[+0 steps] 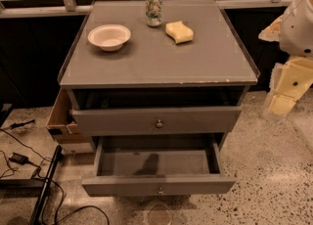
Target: Close middle drawer
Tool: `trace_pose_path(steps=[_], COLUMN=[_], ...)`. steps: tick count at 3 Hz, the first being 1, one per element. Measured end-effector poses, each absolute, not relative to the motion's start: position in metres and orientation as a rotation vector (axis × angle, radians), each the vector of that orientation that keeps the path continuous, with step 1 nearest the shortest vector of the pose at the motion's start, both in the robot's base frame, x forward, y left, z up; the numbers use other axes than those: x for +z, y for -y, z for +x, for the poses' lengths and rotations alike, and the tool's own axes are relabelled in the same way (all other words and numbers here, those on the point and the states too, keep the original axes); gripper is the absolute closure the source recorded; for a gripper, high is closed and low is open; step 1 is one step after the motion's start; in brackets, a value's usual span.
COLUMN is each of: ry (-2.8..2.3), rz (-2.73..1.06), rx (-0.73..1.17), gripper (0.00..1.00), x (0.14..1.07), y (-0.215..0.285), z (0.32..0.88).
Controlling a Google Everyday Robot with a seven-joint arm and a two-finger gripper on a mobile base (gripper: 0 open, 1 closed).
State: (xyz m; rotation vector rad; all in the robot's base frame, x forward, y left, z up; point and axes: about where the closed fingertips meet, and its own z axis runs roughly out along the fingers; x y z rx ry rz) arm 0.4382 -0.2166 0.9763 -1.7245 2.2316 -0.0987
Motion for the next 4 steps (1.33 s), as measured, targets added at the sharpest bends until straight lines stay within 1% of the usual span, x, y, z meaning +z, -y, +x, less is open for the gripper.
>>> trace_pose_path(steps=[1, 2, 3, 4], ry=[-2.232, -2.232, -2.246, -2.264], rz=[-1.724, -1.724, -1.691, -1.615], rx=[-0.099, -0.099, -0.073, -0.015], gripper=[0.0, 0.17, 0.48, 0.71], x=[0.976, 0.976, 0.962, 0.919], y=[0.217, 0.217, 0.212, 0.207], z=[0.438, 0.438, 0.428, 0.41])
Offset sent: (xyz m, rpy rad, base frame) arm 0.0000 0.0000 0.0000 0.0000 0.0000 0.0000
